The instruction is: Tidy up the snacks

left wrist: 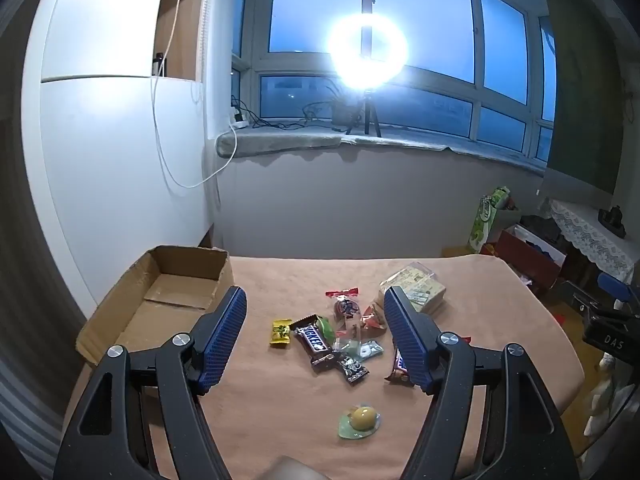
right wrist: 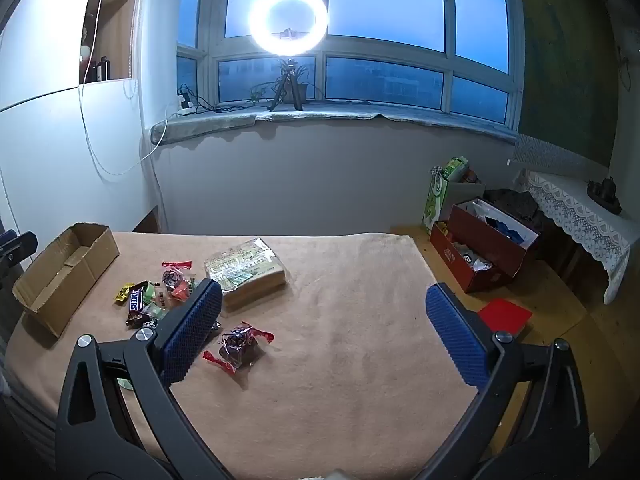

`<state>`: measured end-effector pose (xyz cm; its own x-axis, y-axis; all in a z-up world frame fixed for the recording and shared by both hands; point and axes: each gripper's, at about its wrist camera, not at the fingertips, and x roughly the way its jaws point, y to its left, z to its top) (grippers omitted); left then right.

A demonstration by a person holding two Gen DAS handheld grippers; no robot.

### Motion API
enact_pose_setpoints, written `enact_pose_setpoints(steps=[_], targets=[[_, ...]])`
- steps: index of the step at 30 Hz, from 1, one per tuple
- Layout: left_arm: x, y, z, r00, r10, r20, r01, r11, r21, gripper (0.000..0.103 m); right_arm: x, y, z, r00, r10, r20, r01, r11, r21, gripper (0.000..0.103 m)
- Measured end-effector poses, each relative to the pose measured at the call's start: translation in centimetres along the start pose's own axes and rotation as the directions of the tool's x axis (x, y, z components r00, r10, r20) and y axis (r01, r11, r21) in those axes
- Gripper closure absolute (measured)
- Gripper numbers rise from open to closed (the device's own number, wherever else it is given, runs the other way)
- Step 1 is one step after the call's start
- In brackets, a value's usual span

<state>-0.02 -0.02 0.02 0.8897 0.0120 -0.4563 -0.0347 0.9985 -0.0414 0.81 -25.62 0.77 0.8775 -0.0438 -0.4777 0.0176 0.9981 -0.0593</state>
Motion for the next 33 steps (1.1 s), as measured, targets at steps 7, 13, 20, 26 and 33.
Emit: enact_pose_setpoints(steps=[7,13,20,26,33], targets=[[0.2,0.7,0.6,1.0,-0.01,-0.002,0.01,1.0,-0.014,0.032,0.2,0.0,-0.1,1.0,-0.002,-0.003,0.002,1.0,-0.004,0.0],[0.3,1.0,0.3,1.0,-0.012,0.002,0.012,1.0,-0.004,0.032,0.0,0.3,-0.1,1.0,-0.005,-0.004,0.005,1.0,-0.009,0.0],[0.0,0.3,0.6,1.0,-0.013,0.004,0.013,1.0,-0.002,0.032,0.7,0.4,-0.1,1.0,-0.014,-0.004,0.014,1.0,-0.004,0.0],[-0.1,0.1,0.6,1.0,-0.013,0.007,0.013,1.0,0.005,0.032,0.3,0.4,0.9,1.0,-0.018,0.012,0.018,1.0,0.006,0.0],[0.0,0.1,0.6,1.0,-0.007,0.003,0.007,1.0,0.006,0.032,0.1,0.6,0.9,1.0,-0.012,0.018,0.012,1.0,0.008,0.0]])
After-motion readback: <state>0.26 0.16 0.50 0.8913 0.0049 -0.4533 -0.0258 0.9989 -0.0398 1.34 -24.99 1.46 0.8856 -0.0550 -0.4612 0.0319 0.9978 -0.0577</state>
